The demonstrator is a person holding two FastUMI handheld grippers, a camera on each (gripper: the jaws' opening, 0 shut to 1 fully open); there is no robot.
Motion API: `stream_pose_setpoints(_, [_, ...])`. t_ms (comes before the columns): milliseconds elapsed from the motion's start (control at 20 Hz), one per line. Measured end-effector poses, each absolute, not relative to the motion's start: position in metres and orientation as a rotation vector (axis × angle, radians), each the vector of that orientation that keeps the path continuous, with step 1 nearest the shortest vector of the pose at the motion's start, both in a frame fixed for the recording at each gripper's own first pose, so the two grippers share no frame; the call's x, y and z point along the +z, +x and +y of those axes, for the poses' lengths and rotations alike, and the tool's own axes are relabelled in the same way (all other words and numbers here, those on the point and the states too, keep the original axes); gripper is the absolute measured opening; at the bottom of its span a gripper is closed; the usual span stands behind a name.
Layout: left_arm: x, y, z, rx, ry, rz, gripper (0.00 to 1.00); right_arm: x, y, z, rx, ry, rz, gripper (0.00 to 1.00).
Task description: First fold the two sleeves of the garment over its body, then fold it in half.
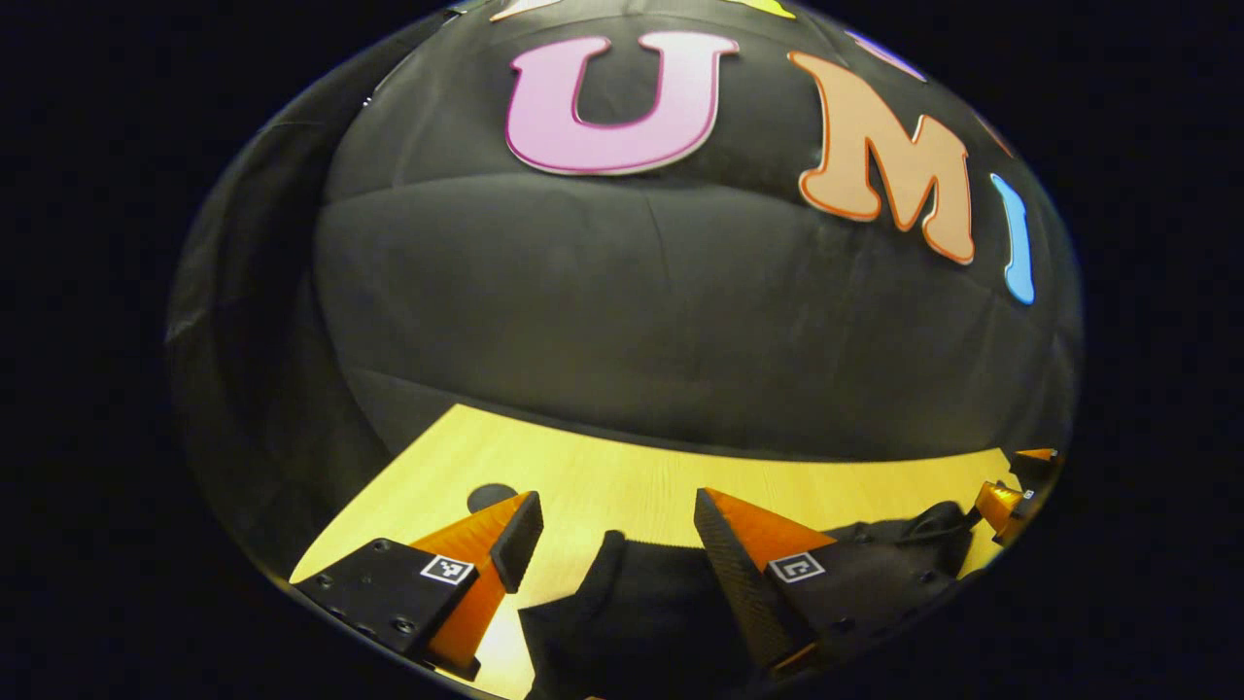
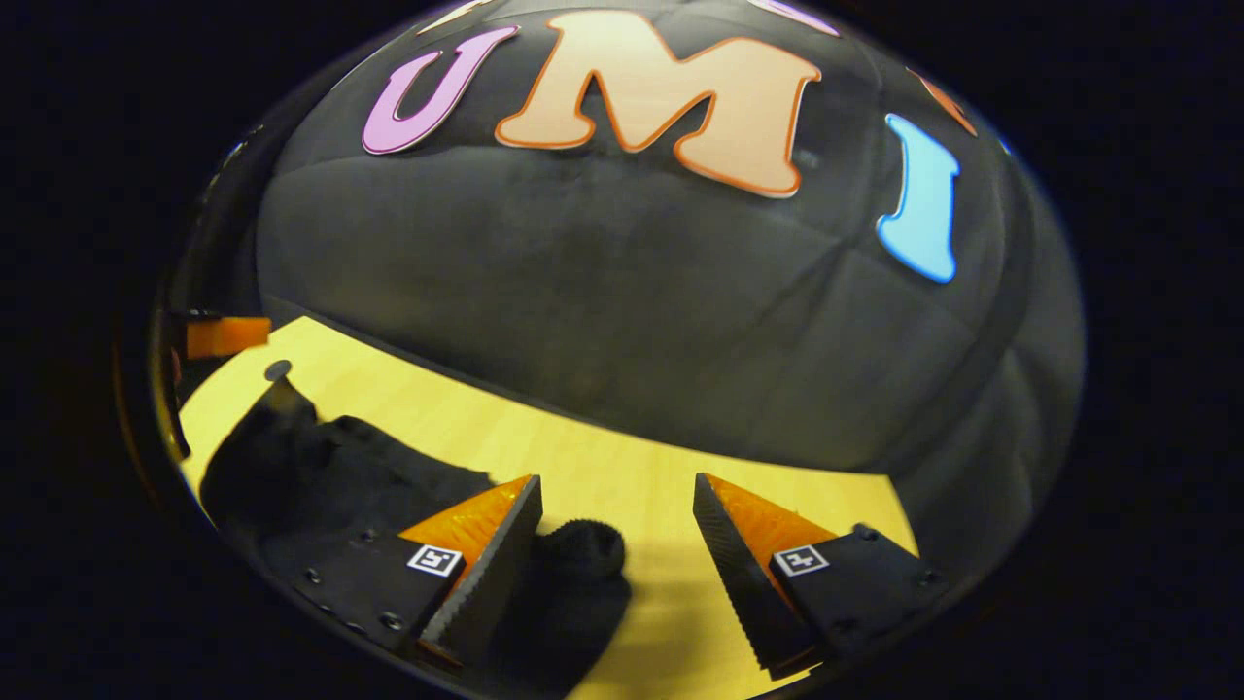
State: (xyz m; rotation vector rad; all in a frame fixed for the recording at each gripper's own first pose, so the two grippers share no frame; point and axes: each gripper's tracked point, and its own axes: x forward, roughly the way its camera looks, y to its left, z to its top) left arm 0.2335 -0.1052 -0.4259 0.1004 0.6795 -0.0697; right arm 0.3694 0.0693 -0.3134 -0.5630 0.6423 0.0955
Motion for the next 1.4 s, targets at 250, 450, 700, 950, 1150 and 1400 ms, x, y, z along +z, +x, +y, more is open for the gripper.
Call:
stream_pose_setpoints(250, [-0.313,0.232,-0.106,-0.078,0.021,0.468,0.94,-0.220,0.350,0.076,0.127,-0.401,0.466,1.00])
stream_pose_setpoints(450, [-0.227,0.205,-0.113,-0.126,-0.044,0.324,0.93,-0.134,0.291,0.098,0.205,-0.302,0.291,0.99])
stream_pose_setpoints(700, [-0.182,0.131,-0.133,-0.181,0.052,0.253,0.93,-0.106,0.187,0.116,0.274,-0.173,0.234,1.00])
stream_pose_setpoints(950, [-0.248,0.020,-0.134,-0.276,0.128,0.520,0.93,-0.125,0.093,0.110,0.235,-0.123,0.292,0.98])
stream_pose_setpoints(1150, [-0.265,-0.045,-0.144,-0.356,0.086,0.637,0.93,-0.151,0.030,0.113,0.221,-0.038,0.388,0.96])
stream_pose_setpoints(1400, [-0.256,-0.056,-0.137,-0.429,0.117,0.639,0.93,-0.144,0.004,0.111,0.172,-0.043,0.403,0.98])
